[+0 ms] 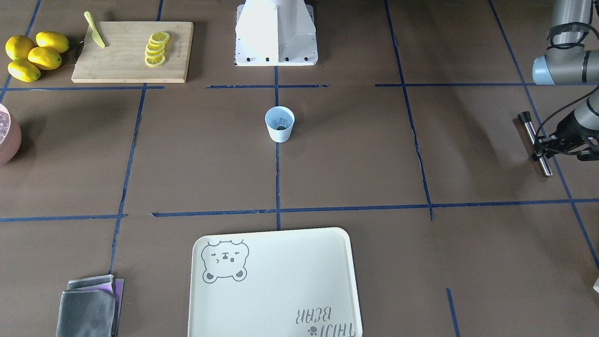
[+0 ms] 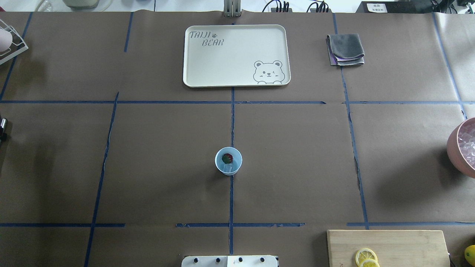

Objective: Mash ice and strawberries in cup
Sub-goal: 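Carry the upright pestle with the left gripper over the blue cup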

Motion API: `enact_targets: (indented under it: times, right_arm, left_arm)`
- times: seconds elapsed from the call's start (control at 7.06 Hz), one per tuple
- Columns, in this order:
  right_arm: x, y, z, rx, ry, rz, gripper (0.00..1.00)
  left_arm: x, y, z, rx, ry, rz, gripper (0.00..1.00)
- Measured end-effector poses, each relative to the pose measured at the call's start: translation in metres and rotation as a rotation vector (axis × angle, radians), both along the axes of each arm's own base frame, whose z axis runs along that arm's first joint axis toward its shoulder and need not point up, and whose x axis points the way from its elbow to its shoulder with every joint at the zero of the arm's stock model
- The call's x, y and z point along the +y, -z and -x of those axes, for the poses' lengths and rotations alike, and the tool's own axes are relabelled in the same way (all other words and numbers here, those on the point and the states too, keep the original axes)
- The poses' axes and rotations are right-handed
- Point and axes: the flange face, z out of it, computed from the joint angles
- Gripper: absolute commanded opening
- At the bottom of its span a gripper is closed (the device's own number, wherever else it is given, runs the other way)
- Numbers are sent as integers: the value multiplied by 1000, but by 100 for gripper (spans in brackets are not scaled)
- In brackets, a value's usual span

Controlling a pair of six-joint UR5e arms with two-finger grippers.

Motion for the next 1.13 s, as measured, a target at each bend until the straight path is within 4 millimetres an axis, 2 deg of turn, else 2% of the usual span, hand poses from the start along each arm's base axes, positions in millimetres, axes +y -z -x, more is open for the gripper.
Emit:
enact_targets:
  times: [0.14, 0.28, 0.71, 1.13]
  right_arm:
    - [0, 0, 0, 0, 0, 0, 100]
    - [0, 1, 0, 0, 0, -1, 100]
    - [2, 3, 0, -6, -2, -1, 100]
    - [10, 21, 1, -21, 1, -34, 100]
  left_arm:
    - [-2, 16, -1, 19, -3, -17, 0]
    - [-5, 47, 1, 52, -3, -53, 0]
    - [-23, 184, 12, 133, 45, -301, 0]
    - [-21, 294, 19, 184, 172, -478, 0]
